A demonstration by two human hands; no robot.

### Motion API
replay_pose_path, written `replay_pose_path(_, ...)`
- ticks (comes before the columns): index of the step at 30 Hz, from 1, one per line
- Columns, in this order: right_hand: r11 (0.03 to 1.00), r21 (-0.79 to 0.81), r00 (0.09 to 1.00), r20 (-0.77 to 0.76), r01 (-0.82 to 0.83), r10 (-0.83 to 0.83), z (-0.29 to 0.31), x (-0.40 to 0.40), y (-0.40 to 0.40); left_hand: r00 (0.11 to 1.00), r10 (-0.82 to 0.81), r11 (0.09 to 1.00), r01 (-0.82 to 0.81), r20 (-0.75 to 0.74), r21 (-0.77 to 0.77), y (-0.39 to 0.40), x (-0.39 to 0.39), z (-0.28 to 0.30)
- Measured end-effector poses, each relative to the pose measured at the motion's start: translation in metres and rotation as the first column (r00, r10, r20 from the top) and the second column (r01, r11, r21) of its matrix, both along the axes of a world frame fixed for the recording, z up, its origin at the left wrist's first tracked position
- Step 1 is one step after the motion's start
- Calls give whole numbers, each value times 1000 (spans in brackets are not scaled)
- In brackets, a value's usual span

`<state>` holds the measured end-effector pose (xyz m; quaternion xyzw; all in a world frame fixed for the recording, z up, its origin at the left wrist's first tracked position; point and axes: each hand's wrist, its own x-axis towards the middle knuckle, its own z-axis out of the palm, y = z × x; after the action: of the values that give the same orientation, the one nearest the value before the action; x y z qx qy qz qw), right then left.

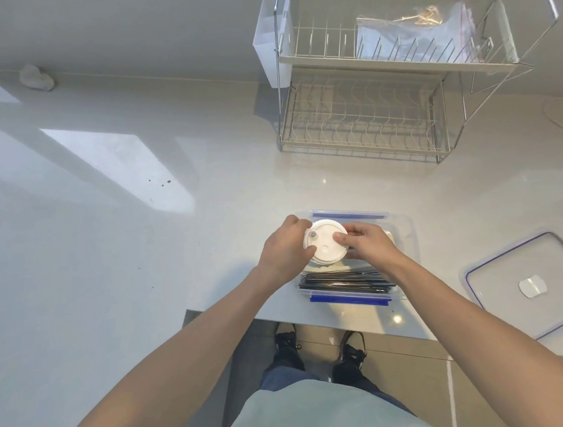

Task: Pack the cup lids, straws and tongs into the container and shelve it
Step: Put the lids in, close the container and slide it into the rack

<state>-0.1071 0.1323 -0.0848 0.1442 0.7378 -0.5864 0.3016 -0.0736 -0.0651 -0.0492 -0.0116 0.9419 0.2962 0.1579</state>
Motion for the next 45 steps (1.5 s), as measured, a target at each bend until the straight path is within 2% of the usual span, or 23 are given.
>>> replay_pose_path(4,1000,14,1000,11,-23,23,-5,0,-7,1000,16,1000,-17,14,12,-2,0,-3)
replay_pose_path(8,1000,12,999,32,-3,3,-12,2,-11,998,-56,997,55,-1,-53,-4,2,-5)
replay_pose_path(12,1000,17,998,52,21,-21,-12,3,-15,998,-60,994,59,-11,-91,-4,-1,-6)
replay_pose_path(18,995,74,998,19,61,-62,-10,5,-23,989,-137,963,120,-54,-241,0,0,-11)
replay_pose_path(27,976,201,997,-5,-80,82,-10,10,-24,982,-175,940,147,-66,-307,-1,-4,-18)
replay_pose_path(31,964,260,995,-60,-57,75,-10,14,-27,975,-206,927,167,-84,-335,-1,-2,-23)
replay_pose_path(35,898,430,976,-140,-89,164,-9,14,-28,957,-244,919,177,-156,-352,1,1,-27)
replay_pose_path(38,866,482,958,-164,-132,237,-8,12,-26,929,-320,885,222,-188,-410,4,5,-27)
replay_pose_path(42,793,553,870,-226,-256,439,-4,15,-16,901,-401,844,292,-167,-450,5,8,-29)
replay_pose_path(45,721,568,785,-198,-397,587,-1,16,-10,879,-455,811,342,-145,-474,5,7,-31)
